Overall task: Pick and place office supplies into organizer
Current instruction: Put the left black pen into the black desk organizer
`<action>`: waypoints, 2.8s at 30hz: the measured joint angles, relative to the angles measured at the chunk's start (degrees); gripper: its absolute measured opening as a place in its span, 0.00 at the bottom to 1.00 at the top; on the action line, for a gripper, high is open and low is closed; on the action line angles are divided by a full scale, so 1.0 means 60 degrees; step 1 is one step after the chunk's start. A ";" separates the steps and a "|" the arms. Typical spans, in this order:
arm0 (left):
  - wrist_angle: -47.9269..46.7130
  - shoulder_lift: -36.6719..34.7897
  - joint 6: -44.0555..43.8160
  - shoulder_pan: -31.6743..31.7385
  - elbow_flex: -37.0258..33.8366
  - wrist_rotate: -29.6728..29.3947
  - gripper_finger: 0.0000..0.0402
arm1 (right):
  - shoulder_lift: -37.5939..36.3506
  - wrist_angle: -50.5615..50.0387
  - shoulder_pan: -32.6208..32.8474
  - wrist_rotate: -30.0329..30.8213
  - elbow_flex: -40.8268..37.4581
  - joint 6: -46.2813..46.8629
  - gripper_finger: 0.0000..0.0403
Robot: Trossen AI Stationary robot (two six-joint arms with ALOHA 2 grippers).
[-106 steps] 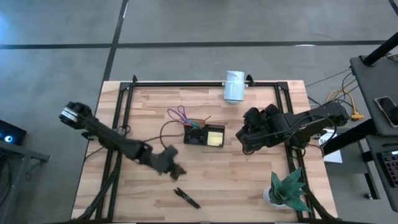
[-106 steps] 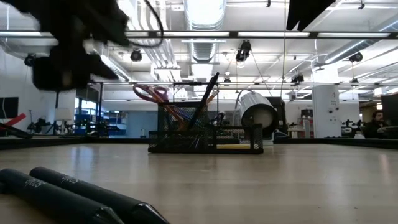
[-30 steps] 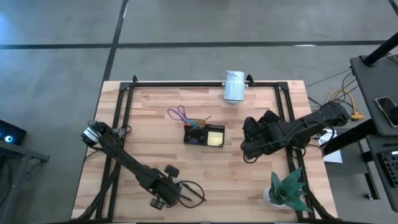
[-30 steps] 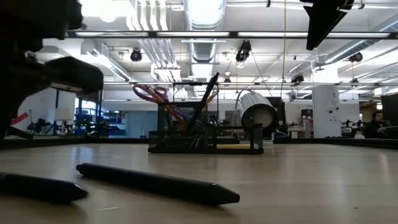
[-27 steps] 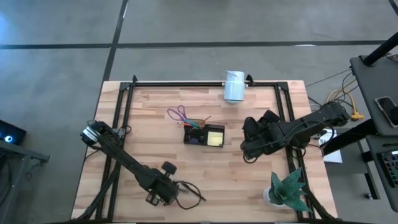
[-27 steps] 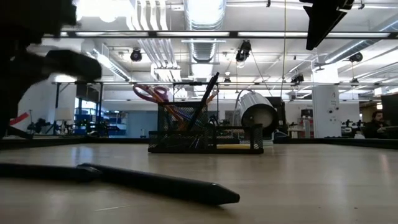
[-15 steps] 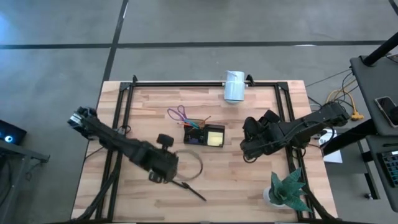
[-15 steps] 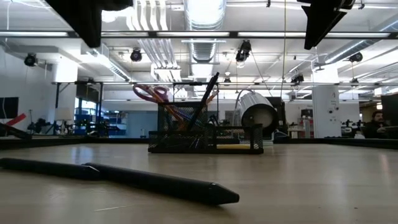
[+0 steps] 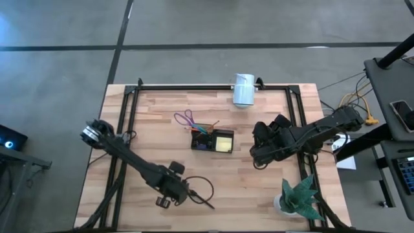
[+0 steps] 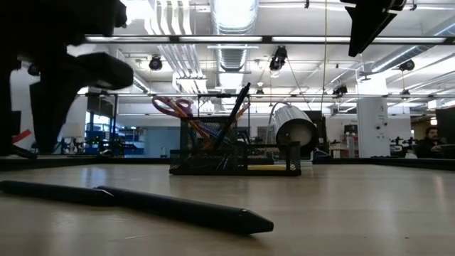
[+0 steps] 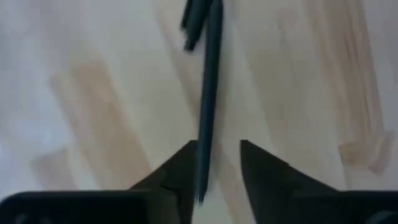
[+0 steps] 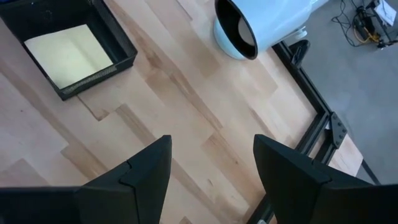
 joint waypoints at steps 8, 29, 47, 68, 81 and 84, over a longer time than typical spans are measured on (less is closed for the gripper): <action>0.0574 0.0613 0.0250 0.0119 -0.0019 -0.0157 0.41 | 0.0000 0.0000 0.0004 0.0036 -0.0018 -0.0011 0.54; 0.0227 0.1145 0.0932 0.0310 -0.0034 -0.0181 0.03 | 0.0000 -0.0007 0.0004 0.0043 -0.0036 0.0018 0.54; -0.6638 -0.0104 0.6949 0.2965 0.3568 -0.6540 0.02 | 0.0000 -0.0036 0.0007 0.0063 -0.0036 0.0134 0.54; -0.4762 0.1888 0.9929 0.5293 0.4049 -0.8229 0.02 | -0.0026 -0.0104 0.0189 -0.0172 -0.0089 0.0452 0.54; -0.4551 0.2149 0.9912 0.4847 0.4944 -0.7526 0.03 | -0.0026 -0.0112 0.0215 -0.0259 -0.0159 0.0282 0.54; -0.4535 0.2318 0.9817 0.4775 0.4887 -0.7438 0.04 | -0.0026 -0.0109 0.0215 -0.0255 -0.0162 0.0277 0.54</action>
